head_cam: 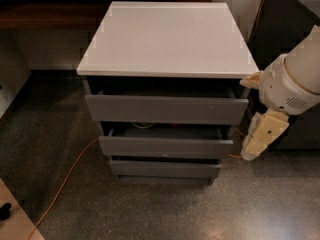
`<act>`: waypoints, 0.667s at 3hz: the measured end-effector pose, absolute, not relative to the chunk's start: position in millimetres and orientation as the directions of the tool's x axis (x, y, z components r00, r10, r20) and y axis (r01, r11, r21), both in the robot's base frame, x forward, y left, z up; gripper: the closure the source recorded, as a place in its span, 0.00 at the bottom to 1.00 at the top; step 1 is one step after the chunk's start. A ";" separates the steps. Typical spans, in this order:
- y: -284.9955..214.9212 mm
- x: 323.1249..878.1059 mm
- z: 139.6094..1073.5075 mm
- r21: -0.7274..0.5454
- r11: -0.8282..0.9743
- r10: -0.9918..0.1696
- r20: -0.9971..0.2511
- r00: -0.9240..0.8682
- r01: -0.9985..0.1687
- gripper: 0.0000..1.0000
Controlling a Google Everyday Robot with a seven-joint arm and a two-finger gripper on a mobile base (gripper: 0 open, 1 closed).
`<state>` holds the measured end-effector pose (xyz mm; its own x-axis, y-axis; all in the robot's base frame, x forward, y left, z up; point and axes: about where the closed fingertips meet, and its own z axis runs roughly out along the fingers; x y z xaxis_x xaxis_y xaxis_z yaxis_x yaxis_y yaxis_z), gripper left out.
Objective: Pick apple from middle drawer and place on counter
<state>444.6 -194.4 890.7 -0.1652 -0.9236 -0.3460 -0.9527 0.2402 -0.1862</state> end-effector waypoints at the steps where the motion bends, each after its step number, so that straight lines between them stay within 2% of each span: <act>1: -186.0 437.7 857.0 -0.180 0.211 -0.913 -0.388 -0.128 -0.961 0.00; 2: -181.3 433.3 820.2 -0.183 0.146 -0.912 -0.406 -0.060 -0.972 0.00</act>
Offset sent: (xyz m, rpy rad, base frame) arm -0.0151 0.0168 -0.1223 0.0864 -0.0209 0.2216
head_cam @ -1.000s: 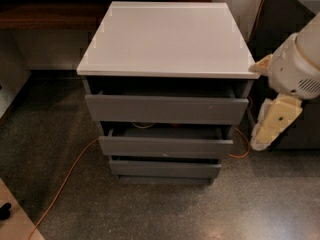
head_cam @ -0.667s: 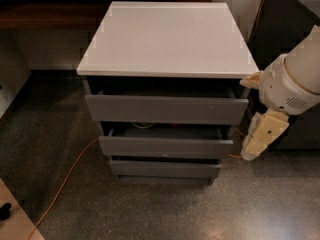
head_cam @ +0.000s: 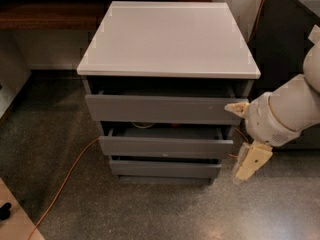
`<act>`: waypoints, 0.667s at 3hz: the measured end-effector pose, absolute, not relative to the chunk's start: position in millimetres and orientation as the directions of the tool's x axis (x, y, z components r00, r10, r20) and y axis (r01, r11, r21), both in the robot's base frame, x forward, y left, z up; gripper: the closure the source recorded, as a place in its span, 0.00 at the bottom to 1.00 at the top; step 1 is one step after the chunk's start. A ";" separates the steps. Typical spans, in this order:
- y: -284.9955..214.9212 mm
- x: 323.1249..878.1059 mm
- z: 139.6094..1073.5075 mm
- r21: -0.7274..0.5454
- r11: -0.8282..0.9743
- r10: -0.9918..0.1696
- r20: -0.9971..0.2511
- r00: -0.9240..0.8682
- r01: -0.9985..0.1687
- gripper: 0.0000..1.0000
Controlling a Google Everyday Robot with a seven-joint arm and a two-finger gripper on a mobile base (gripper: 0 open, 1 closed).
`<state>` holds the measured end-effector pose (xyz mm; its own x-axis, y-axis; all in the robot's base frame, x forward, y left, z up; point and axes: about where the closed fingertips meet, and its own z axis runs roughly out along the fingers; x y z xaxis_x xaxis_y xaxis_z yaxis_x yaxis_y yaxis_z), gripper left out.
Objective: Pick apple from middle drawer and place on counter
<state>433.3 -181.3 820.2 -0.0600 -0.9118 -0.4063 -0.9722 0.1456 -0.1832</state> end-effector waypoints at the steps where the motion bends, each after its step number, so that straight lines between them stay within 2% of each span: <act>1: -177.1 434.6 787.0 -0.217 0.071 -0.917 -0.398 0.021 -0.974 0.00; 2: -176.2 447.4 756.9 -0.268 0.029 -0.914 -0.398 0.083 -0.963 0.00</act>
Offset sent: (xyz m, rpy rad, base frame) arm 0.0289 0.0020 -0.1045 0.0033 -0.1362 0.1597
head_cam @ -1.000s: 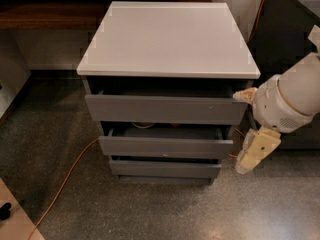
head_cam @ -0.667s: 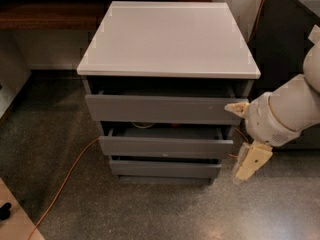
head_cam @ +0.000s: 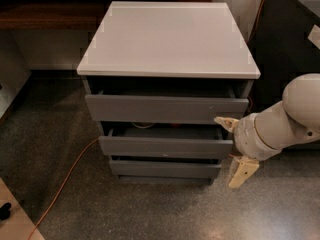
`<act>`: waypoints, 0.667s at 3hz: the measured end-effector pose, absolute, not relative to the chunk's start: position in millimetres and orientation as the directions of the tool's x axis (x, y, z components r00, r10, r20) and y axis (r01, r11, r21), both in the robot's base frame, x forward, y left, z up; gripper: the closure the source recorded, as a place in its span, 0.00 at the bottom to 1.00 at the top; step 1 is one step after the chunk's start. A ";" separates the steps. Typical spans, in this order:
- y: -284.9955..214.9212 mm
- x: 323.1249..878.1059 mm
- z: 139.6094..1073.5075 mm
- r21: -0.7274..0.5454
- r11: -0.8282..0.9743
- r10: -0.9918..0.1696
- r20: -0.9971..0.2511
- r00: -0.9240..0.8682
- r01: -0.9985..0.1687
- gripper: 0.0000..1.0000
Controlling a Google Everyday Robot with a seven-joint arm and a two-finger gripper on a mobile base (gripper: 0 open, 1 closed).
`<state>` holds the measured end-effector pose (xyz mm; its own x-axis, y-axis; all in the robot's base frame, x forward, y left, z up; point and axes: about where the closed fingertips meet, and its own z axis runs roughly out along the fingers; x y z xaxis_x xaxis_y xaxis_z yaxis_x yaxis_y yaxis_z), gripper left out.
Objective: Pick apple from middle drawer and place on counter
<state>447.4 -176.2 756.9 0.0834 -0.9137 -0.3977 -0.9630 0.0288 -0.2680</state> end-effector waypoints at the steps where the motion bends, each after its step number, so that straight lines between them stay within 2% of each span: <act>1: -176.1 447.4 756.9 -0.268 0.029 -0.914 -0.398 0.083 -0.963 0.00; 2: -174.1 451.5 749.3 -0.268 0.035 -0.922 -0.381 0.072 -0.963 0.00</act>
Offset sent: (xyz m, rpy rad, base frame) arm 0.0108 0.0024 -0.0195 -0.0422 0.0012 -0.0358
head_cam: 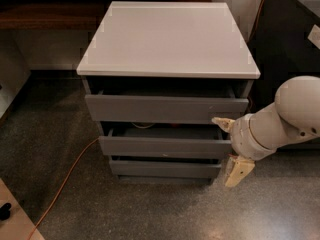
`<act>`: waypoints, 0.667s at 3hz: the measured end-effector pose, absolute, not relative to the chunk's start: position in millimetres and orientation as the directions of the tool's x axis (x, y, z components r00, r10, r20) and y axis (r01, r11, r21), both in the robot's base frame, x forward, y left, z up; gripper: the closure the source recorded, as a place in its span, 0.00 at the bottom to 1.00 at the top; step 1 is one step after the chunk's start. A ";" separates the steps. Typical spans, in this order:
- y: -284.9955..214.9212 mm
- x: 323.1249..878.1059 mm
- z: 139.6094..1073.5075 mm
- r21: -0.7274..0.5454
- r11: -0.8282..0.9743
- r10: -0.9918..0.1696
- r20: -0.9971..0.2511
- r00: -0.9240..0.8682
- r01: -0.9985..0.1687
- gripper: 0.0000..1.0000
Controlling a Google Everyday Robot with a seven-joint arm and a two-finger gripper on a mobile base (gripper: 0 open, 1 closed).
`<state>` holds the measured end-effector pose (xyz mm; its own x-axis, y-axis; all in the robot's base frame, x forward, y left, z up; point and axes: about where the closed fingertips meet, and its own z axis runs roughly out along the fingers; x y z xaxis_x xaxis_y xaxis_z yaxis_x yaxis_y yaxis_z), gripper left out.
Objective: Pick apple from middle drawer and place on counter
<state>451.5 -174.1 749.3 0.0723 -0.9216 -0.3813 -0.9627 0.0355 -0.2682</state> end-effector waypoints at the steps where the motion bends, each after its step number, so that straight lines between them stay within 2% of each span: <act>1: -169.0 465.6 723.6 -0.278 0.019 -0.920 -0.382 0.092 -0.960 0.00; 2: -166.3 487.2 691.4 -0.290 0.014 -0.911 -0.399 0.107 -0.957 0.00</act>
Offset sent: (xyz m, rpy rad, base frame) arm 0.0648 0.0093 -0.1013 0.0518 -0.0377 0.0361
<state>487.2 -166.3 691.4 0.1073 -0.9107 -0.3988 -0.9568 0.0145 -0.2904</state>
